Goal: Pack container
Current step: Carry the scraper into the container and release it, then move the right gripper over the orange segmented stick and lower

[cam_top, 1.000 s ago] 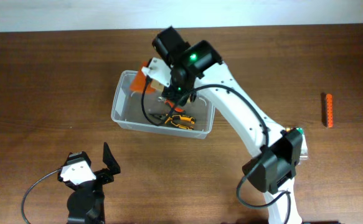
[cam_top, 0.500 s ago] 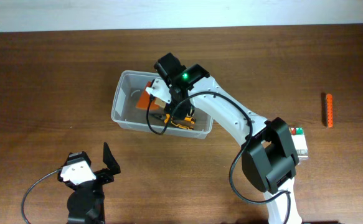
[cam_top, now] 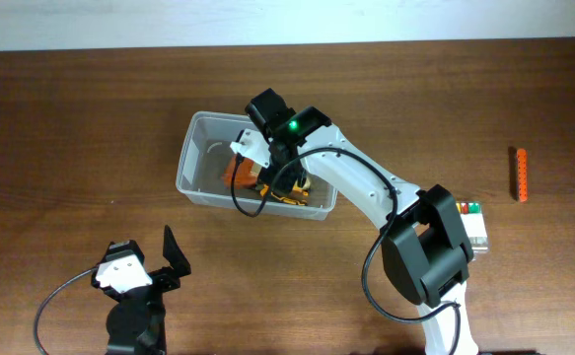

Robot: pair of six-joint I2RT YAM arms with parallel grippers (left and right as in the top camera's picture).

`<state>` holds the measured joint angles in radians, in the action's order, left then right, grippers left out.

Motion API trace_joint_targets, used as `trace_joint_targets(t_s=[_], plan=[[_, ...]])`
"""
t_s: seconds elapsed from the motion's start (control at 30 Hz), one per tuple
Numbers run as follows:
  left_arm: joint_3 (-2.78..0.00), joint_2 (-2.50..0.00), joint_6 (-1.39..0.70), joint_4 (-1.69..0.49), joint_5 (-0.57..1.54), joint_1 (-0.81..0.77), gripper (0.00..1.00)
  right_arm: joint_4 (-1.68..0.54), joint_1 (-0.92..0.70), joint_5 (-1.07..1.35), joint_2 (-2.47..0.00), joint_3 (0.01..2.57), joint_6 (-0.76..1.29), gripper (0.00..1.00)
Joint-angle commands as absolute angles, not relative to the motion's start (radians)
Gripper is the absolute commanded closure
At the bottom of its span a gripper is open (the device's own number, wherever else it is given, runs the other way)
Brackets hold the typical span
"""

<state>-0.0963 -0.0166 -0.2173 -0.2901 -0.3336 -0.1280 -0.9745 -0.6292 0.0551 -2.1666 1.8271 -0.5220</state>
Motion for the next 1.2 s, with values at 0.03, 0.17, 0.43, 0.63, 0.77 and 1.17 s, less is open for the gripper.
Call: trace_joint_targets(t_s=[0.03, 0.17, 0.43, 0.63, 0.77, 1.17], plan=[[-0.093, -0.012, -0.208, -0.292, -0.337, -0.131, 0.01, -1.008, -0.625, 0.063, -2.139, 1.861, -0.464, 0.50], [-0.093, -0.012, -0.208, -0.292, -0.337, -0.131, 0.01, -1.132, -0.587, -0.027, -2.102, 2.015, -0.279, 0.50], [-0.093, -0.012, -0.208, -0.292, -0.337, -0.131, 0.01, -1.541, -0.336, -0.111, -2.025, 2.498, -0.094, 0.38], [-0.093, -0.012, -0.208, -0.292, -0.337, -0.131, 0.01, -1.687, -0.072, -0.115, -1.951, 2.585, -0.088, 0.33], [-0.093, -0.012, -0.208, -0.292, -0.337, -0.131, 0.01, -1.699, 0.045, -0.118, -1.946, 2.566, -0.088, 0.31], [-0.093, -0.012, -0.208, -0.292, -0.337, -0.131, 0.01, -1.514, 0.415, -0.120, -1.988, 2.198, -0.126, 0.26]])
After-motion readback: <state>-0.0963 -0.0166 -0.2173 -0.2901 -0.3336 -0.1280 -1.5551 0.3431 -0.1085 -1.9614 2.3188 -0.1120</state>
